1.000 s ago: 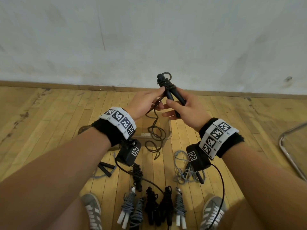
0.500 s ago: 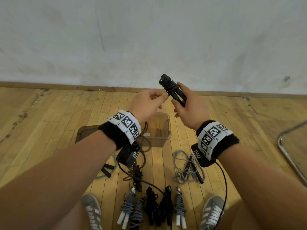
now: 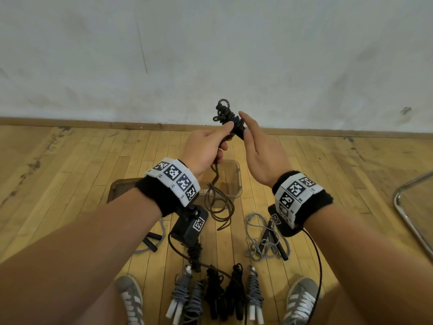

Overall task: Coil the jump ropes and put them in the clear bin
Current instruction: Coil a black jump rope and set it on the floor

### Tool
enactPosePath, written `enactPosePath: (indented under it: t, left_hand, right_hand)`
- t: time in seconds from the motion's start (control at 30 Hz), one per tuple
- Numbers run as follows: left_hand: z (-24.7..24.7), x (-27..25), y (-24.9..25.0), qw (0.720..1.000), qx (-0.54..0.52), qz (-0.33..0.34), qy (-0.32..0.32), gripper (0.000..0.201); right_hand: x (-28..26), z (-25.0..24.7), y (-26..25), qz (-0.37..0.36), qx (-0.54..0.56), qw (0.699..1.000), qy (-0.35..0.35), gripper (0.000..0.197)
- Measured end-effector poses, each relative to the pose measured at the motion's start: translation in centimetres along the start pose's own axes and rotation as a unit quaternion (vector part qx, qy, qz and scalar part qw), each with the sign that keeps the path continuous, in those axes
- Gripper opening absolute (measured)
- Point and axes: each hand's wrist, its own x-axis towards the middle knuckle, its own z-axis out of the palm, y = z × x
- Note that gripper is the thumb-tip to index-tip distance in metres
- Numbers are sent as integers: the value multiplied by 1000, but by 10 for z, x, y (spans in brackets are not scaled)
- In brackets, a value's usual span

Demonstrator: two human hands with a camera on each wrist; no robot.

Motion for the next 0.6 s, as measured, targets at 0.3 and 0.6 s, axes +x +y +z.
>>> enactPosePath:
  t: [0.3,0.6]
  left_hand:
    - [-5,6,-2,998,28,5,55,44]
    - [-4,2,9,999,-27,17,-45,32]
  right_hand:
    - [-3,3,-3,-13,114,993,-11,57]
    - [-7,-11,-18,124,411,897,-107,34]
